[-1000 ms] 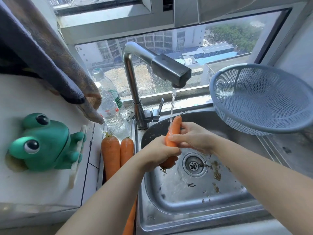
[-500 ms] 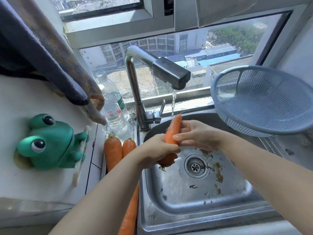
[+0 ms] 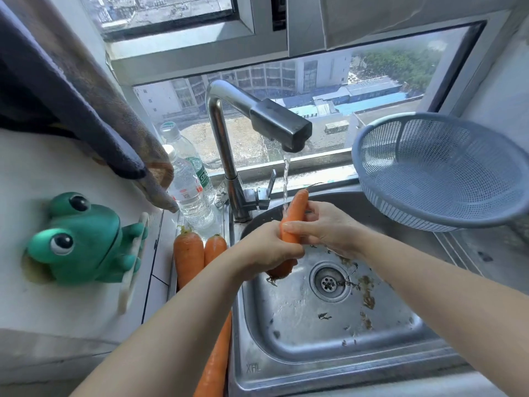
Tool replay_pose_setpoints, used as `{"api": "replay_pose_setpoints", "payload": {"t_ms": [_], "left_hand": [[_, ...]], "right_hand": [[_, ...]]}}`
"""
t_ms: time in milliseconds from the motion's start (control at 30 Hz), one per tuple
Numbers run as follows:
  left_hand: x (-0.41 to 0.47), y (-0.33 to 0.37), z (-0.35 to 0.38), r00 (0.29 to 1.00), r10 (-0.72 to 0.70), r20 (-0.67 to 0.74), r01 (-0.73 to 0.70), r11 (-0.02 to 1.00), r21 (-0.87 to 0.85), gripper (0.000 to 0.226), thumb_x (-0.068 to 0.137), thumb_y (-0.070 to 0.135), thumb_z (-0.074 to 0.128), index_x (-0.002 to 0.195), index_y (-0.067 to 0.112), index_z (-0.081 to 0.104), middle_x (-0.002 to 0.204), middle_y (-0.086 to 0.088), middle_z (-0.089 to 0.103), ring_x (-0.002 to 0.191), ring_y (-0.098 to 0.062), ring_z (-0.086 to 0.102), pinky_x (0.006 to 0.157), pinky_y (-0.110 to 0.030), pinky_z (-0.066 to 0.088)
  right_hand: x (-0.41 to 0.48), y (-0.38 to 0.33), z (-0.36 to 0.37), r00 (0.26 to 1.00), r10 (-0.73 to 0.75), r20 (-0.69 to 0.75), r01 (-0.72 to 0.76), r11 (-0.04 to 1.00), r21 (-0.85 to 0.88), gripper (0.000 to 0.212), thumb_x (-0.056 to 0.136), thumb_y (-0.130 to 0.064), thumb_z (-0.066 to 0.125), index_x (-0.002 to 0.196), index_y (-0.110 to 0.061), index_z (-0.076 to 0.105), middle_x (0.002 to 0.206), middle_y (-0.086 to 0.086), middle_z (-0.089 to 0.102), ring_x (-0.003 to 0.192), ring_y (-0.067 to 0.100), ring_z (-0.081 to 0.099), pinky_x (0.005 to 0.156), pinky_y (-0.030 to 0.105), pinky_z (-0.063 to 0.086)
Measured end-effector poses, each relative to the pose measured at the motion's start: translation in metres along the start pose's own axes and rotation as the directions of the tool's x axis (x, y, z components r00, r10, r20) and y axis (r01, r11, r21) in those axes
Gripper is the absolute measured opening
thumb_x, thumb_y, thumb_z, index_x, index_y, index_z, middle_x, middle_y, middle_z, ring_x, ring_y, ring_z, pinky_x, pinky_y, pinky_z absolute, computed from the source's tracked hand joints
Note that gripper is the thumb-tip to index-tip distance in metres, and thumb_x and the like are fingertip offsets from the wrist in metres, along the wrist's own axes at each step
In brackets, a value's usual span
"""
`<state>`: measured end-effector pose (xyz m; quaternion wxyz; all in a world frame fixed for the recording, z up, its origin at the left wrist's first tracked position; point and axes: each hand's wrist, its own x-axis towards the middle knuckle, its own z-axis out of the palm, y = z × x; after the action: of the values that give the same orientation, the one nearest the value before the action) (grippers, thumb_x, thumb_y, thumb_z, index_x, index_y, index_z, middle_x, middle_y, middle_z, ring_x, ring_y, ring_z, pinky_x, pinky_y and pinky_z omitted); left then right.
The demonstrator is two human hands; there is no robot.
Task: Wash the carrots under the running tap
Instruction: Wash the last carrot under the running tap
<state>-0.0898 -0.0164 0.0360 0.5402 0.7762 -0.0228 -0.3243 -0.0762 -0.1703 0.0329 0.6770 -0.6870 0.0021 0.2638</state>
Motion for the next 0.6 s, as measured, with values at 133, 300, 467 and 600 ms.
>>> {"api": "replay_pose_setpoints", "payload": {"t_ms": [133, 300, 467, 600], "left_hand": [[-0.004, 0.000, -0.006, 0.995, -0.058, 0.082, 0.067, 0.992, -0.109, 0.015, 0.085, -0.002, 0.061, 0.093, 0.010, 0.056, 0.079, -0.008, 0.056, 0.066, -0.014, 0.058, 0.064, -0.029, 0.052], [-0.003, 0.001, -0.002, 1.000, -0.026, 0.017, 0.027, 0.998, -0.056, 0.014, 0.084, -0.003, 0.061, 0.093, 0.007, 0.057, 0.079, -0.011, 0.056, 0.066, -0.017, 0.056, 0.064, -0.031, 0.051], [-0.007, -0.002, -0.006, 0.997, -0.072, 0.043, 0.075, 0.993, -0.095, 0.015, 0.085, -0.002, 0.062, 0.092, 0.010, 0.055, 0.079, -0.009, 0.056, 0.068, -0.017, 0.057, 0.063, -0.028, 0.052], [-0.008, -0.005, 0.003, 0.999, -0.038, -0.017, 0.037, 0.998, -0.049, 0.013, 0.084, -0.005, 0.058, 0.094, 0.003, 0.058, 0.077, -0.012, 0.054, 0.070, -0.023, 0.054, 0.066, -0.035, 0.050]], "right_hand": [[-0.001, -0.002, -0.009, 0.989, 0.043, 0.139, -0.050, 0.998, 0.049, 0.030, 0.084, 0.001, 0.067, 0.108, -0.014, 0.059, 0.108, 0.012, 0.071, 0.102, 0.025, 0.068, 0.090, 0.037, 0.056], [0.000, 0.001, 0.000, 1.000, -0.010, 0.001, 0.010, 0.999, 0.039, 0.032, 0.082, -0.003, 0.071, 0.112, -0.002, 0.058, 0.102, 0.014, 0.071, 0.089, 0.021, 0.072, 0.074, 0.026, 0.058], [-0.002, 0.000, -0.004, 0.992, 0.034, 0.125, -0.048, 0.992, 0.113, 0.028, 0.086, 0.005, 0.063, 0.112, -0.004, 0.058, 0.110, 0.018, 0.069, 0.100, 0.027, 0.069, 0.082, 0.032, 0.058], [0.001, 0.012, 0.009, 0.999, -0.024, -0.036, 0.027, 0.995, 0.099, 0.028, 0.084, -0.003, 0.069, 0.111, -0.002, 0.060, 0.102, 0.013, 0.071, 0.092, 0.023, 0.071, 0.081, 0.030, 0.059]]}}
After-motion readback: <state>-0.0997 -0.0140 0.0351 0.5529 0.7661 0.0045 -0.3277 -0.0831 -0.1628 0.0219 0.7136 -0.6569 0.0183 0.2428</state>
